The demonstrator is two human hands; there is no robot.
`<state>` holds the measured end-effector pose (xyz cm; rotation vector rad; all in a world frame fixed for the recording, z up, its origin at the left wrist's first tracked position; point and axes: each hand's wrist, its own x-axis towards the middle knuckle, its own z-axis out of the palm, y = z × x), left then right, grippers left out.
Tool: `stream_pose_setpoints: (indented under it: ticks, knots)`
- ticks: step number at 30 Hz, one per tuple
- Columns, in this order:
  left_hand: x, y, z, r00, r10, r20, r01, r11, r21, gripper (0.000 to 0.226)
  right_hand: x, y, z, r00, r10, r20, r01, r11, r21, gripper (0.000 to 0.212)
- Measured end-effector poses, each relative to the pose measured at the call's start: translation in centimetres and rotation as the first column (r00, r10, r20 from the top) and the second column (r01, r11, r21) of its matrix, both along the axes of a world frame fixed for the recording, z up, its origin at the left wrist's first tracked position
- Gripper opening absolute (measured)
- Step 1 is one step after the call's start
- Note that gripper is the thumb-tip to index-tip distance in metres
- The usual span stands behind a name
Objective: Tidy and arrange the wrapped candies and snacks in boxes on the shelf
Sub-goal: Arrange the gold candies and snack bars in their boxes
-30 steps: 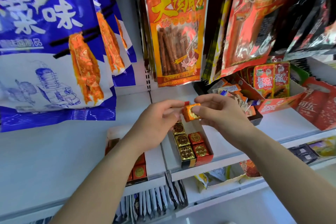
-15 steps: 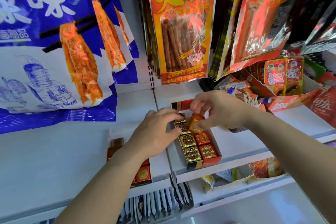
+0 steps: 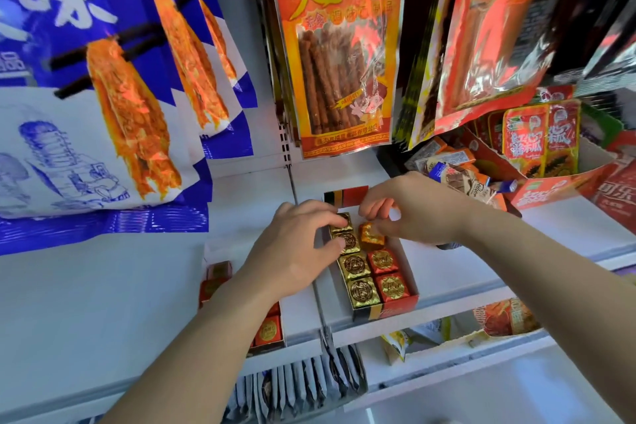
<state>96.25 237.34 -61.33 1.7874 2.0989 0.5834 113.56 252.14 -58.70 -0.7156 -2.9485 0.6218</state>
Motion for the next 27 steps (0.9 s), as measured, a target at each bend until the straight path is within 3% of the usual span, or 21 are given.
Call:
stream_pose_setpoints:
  ticks: [3,8,14,16,18,22,24,27]
  knots:
    - [0.9,1.1,0.4,0.999,0.030,-0.023,-0.028,0.995,0.096,0.024,1.4,-0.3,-0.7,0.979,-0.077,-0.189,0.100,0.989,0.113,0.016]
    - [1.4,3.3,0.6,0.991,0.131,0.008,-0.131,0.983,0.131,0.018,1.6,-0.9,-1.8,0.992,-0.100,0.072,0.093,0.991,0.094,0.038]
    - [0.8,3.8,0.8,0.984,0.149,0.101,-0.160,0.981,0.108,0.017,0.6,-0.2,-2.2,0.997,-0.082,0.001,0.082,0.996,0.037,0.023]
    - [0.7,4.1,1.2,0.980,0.149,0.133,-0.164,0.981,0.107,0.018,0.7,-0.2,-2.2,0.990,-0.137,-0.019,0.137,0.990,-0.035,0.027]
    - [0.8,4.3,1.4,0.975,0.151,0.162,-0.168,0.981,0.093,0.018,1.1,-0.2,-1.8,0.970,-0.200,-0.138,0.175,0.969,-0.174,0.023]
    - [1.4,5.0,1.1,0.989,0.132,0.069,-0.133,0.991,0.012,0.020,3.6,0.6,-0.5,0.791,-0.472,-0.389,0.208,0.806,-0.554,0.019]
    - [2.0,5.3,0.9,0.989,0.142,-0.050,-0.147,0.985,-0.092,0.030,4.7,0.7,-0.7,0.742,-0.527,-0.415,0.227,0.780,-0.583,0.020]
    - [3.0,5.6,0.8,0.976,0.128,-0.176,-0.152,0.979,-0.134,0.040,5.4,0.2,-1.8,0.744,-0.537,-0.398,0.278,0.791,-0.545,0.017]
